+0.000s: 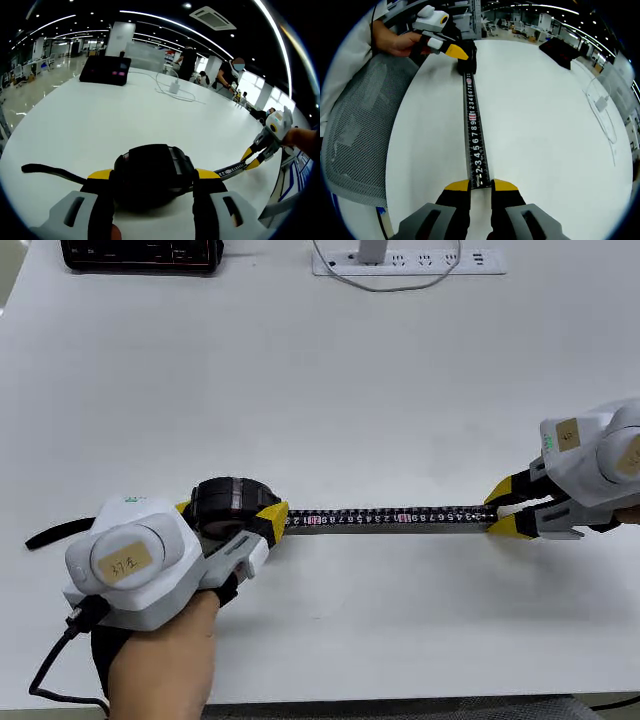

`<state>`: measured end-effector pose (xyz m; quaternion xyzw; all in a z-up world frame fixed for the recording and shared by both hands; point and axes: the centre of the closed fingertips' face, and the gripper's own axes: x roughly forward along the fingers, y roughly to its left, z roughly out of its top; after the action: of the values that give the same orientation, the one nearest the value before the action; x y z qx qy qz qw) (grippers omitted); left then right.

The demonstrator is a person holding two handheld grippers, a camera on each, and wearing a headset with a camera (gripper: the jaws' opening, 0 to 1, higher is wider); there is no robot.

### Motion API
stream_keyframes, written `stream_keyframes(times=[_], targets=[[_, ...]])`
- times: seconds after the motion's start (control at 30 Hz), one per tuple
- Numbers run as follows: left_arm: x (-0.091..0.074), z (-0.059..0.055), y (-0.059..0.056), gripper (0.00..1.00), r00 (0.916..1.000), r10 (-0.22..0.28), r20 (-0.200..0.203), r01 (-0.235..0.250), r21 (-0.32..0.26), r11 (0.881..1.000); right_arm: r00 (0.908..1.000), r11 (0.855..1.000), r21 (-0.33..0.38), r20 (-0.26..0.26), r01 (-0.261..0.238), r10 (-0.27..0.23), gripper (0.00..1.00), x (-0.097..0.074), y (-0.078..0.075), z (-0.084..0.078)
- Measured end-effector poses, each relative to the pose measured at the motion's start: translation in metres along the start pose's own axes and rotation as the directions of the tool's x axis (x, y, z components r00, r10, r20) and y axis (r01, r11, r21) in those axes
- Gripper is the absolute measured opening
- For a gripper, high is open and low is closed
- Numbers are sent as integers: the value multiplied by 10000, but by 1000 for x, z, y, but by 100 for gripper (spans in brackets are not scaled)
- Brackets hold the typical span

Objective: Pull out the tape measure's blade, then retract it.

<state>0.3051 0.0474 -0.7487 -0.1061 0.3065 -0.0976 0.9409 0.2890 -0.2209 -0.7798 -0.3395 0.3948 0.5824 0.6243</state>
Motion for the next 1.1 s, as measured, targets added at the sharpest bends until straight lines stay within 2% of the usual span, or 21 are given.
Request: stream_keyframes(times=[0.6, 1.1], targets=[[0, -2, 1, 56, 9995, -22, -301, 26, 145, 9999, 10000, 10000, -87, -100, -7, 6, 11, 0, 0, 0], [1, -2, 1, 56, 9994, -115, -323, 117, 65, 9999, 10000, 10000, -52, -20, -31, 31, 10, 0, -1, 3]])
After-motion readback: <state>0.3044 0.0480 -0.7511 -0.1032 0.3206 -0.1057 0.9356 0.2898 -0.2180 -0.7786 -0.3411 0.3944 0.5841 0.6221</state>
